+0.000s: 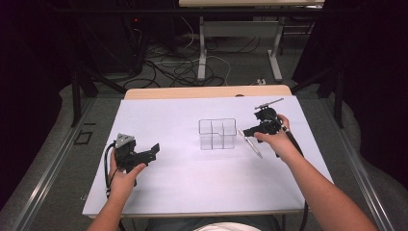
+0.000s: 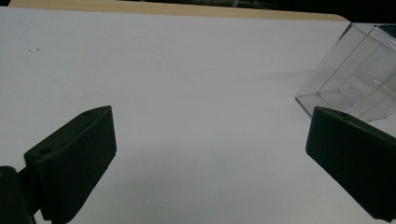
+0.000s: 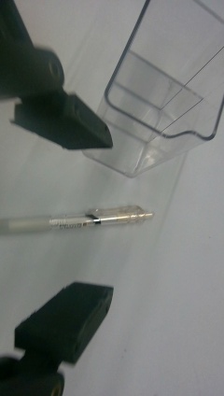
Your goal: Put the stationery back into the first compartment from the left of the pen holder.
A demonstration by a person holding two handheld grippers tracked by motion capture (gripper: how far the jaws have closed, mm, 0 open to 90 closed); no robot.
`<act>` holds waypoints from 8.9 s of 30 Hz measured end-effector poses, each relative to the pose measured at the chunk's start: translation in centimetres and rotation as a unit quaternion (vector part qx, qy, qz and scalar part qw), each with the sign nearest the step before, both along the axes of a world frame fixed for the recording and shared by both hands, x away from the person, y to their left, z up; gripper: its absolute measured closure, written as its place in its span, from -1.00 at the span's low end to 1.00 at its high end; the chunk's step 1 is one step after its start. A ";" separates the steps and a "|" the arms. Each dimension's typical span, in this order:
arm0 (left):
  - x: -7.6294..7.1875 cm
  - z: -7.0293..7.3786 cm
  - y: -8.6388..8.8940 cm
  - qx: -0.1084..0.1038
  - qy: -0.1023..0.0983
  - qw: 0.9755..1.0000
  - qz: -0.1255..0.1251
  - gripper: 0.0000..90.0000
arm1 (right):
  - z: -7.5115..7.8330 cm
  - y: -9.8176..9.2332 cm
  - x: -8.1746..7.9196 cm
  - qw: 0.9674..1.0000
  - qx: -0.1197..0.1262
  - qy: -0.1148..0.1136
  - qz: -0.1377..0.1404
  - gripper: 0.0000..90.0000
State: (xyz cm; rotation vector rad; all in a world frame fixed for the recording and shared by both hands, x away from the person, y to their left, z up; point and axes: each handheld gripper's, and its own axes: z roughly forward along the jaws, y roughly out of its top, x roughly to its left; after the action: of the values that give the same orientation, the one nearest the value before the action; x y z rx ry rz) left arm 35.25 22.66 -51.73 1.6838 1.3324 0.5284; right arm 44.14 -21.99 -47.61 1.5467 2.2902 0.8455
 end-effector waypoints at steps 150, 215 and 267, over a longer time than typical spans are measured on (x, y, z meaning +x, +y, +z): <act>-0.9 3.2 -3.8 0.058 -0.002 0.988 -0.143 -0.65 | -1.9 9.4 -13.7 0.550 -0.499 -0.461 0.485 0.77; -0.6 6.1 -15.4 0.246 0.045 0.890 -0.381 0.54 | -2.3 12.4 -13.9 0.464 -0.505 -0.482 0.545 0.77; 0.4 5.3 -15.6 0.252 0.065 0.896 -0.359 0.75 | -2.2 12.6 -14.5 0.477 -0.486 -0.498 0.536 0.43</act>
State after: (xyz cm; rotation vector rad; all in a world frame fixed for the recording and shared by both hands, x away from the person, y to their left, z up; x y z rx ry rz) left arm 35.68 7.03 -46.47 2.5046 0.5743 0.3281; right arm 29.68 -9.44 -49.84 -0.8828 1.7456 0.2074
